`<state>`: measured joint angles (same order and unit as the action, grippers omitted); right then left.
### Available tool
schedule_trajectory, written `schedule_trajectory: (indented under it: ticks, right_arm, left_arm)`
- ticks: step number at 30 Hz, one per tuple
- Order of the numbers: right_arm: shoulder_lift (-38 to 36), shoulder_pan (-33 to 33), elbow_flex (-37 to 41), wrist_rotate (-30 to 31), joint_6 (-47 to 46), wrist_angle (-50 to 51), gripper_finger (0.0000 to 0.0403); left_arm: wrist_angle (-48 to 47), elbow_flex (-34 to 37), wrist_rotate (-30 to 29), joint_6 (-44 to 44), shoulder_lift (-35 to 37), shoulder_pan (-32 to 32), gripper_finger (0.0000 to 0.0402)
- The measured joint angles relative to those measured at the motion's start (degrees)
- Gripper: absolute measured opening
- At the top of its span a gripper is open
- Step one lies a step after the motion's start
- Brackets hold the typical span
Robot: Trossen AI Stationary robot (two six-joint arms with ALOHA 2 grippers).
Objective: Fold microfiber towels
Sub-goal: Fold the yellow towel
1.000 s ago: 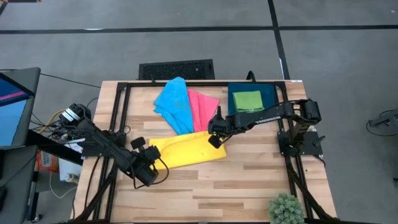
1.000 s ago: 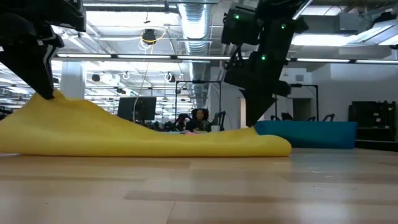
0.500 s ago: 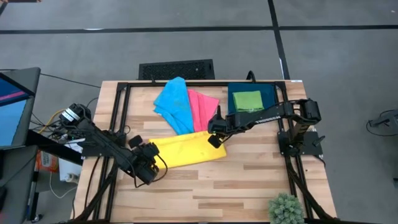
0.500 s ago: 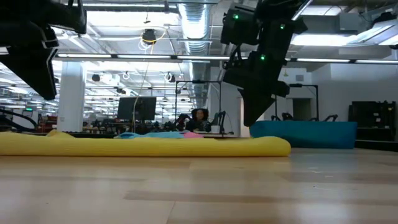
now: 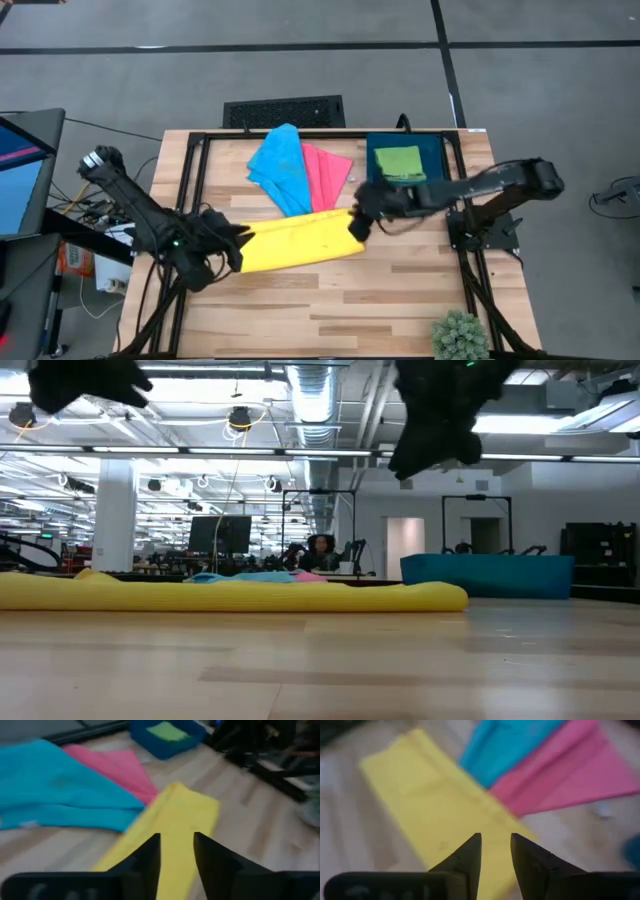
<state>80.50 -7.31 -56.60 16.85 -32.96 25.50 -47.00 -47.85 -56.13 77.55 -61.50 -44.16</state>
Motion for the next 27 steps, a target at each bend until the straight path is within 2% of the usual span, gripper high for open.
schedule_trajectory:
  ticks: [5,7,10,15,22,27]
  right_arm:
    - [-0.5,-7.2,9.8,6.1,-9.7,-10.5,0.0132]
    - [0.6,-8.3,11.8,6.0,-12.7,-11.3,0.0132]
    - [3.8,-10.1,13.0,5.9,-15.1,-12.9,0.0132]
    - [9.8,-13.0,13.0,6.1,-16.9,-15.3,0.0130]
    - [16.8,-12.9,13.0,5.7,-23.1,-15.5,0.0124]
    - [18.1,-12.9,12.9,5.8,-26.1,-15.7,0.0127]
  left_arm:
    - [18.2,12.9,4.9,1.4,0.6,-0.6,0.0049]
    - [24.2,16.9,6.4,2.5,-0.4,-0.3,0.0041]
    - [28.4,20.7,10.4,3.3,-1.9,0.4,0.0040]
    - [32.1,22.0,17.5,1.7,-5.0,0.5,0.0039]
    - [32.2,22.0,18.8,3.4,-9.2,0.5,0.0024]
    - [33.0,22.0,21.8,3.8,-12.9,0.5,0.0018]
